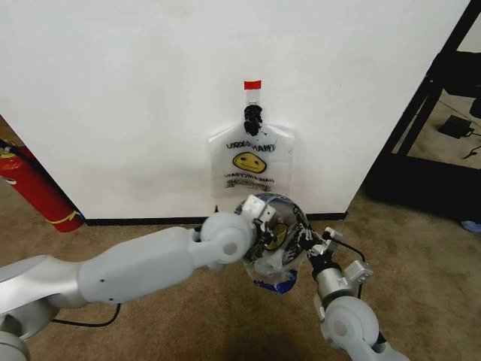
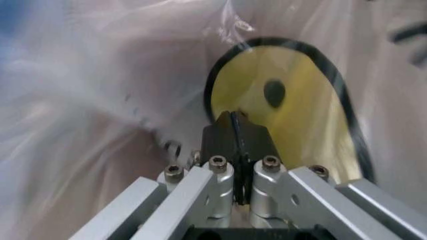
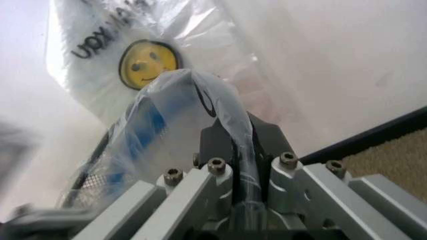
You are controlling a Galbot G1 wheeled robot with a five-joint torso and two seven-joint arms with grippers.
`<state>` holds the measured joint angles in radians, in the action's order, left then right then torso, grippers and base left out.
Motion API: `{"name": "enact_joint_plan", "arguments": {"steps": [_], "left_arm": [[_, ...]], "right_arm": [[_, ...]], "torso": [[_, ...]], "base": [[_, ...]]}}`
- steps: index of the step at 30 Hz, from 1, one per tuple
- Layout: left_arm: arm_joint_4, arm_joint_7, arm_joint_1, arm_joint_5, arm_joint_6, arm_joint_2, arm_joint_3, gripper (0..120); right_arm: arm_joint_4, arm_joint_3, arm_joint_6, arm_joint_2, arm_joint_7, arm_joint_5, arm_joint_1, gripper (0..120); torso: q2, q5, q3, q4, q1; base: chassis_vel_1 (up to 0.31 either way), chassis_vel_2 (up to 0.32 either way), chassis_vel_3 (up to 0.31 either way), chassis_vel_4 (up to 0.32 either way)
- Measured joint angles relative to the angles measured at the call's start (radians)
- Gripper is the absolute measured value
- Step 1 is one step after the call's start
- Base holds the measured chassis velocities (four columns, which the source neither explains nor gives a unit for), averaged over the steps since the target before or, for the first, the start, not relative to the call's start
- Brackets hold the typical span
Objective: Pick up the garbage bag from the wall and place it over the trash bin.
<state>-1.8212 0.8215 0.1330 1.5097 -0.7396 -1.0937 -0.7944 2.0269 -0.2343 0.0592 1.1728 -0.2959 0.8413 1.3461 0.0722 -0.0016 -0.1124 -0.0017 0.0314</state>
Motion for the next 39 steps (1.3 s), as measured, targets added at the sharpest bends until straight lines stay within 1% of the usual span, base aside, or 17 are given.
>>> {"name": "enact_joint_plan", "arguments": {"steps": [1,3,7,8,12,15,17,22,28,39], "left_arm": [[0.005,-0.001,-0.001,-0.001,0.0,-0.003,-0.002,0],[0.071,-0.016,-0.009,-0.02,0.0,-0.038,-0.021,0],[0.137,-0.032,-0.002,-0.04,0.001,-0.074,-0.035,0],[0.137,-0.032,-0.002,-0.04,0.001,-0.074,-0.035,0],[0.176,-0.035,0.01,-0.052,0.002,-0.116,-0.041,0],[0.203,-0.042,0.01,-0.062,0.002,-0.134,-0.05,0],[0.209,-0.044,0.01,-0.065,0.003,-0.137,-0.051,0],[0.269,-0.062,0.013,-0.091,0.003,-0.16,-0.062,0],[0.311,-0.072,0.029,-0.113,0.004,-0.185,-0.061,0],[0.344,-0.072,0.064,-0.12,0.004,-0.234,-0.037,0]], "right_arm": [[0.0,0.001,0.001,0.0,0.002,-0.003,0.001,2],[0.003,0.004,0.005,0.0,0.011,-0.015,0.006,2],[0.011,0.001,0.008,-0.002,0.012,-0.015,0.009,2],[0.011,0.001,0.008,-0.002,0.012,-0.015,0.009,2],[0.009,0.006,0.011,-0.001,0.015,-0.017,0.009,2],[0.008,0.012,0.013,0.002,0.019,-0.021,0.01,2],[0.009,0.013,0.013,0.003,0.019,-0.021,0.01,2],[0.022,0.019,0.013,0.003,0.02,-0.022,0.011,2],[0.026,0.02,0.013,0.005,0.02,-0.019,0.013,2],[0.019,0.019,0.014,0.022,0.009,0.016,0.015,2]], "torso": [[0.0,0.0,0.0,0.0,0.0],[0.0,0.0,0.0,-0.0001,0.0],[0.0,0.0,0.0,0.0003,0.0],[0.0,0.0,0.0,0.0003,0.0],[0.0,0.0,0.0,0.0,0.0],[0.0,0.0001,0.0,0.0001,0.0],[0.0,0.0001,0.0,0.0001,0.0],[0.0,-0.0001,0.0,0.0001,0.0],[0.0,-0.0002,0.0,0.0001,0.0],[0.0,-0.0002,0.0,0.0001,0.0]], "base": [[0.0,0.0,0.0,0.0],[0.0,0.0,0.0,0.0],[0.0,0.0,0.0,0.0],[0.0,0.0,0.0,0.0],[0.0,0.0,0.0,0.0],[0.0,0.0,0.0,0.0],[0.0,0.0,0.0,0.0],[0.0,0.0,0.0,0.0],[0.0,0.0,0.0,0.0],[0.0,0.0,0.0,0.0]]}}
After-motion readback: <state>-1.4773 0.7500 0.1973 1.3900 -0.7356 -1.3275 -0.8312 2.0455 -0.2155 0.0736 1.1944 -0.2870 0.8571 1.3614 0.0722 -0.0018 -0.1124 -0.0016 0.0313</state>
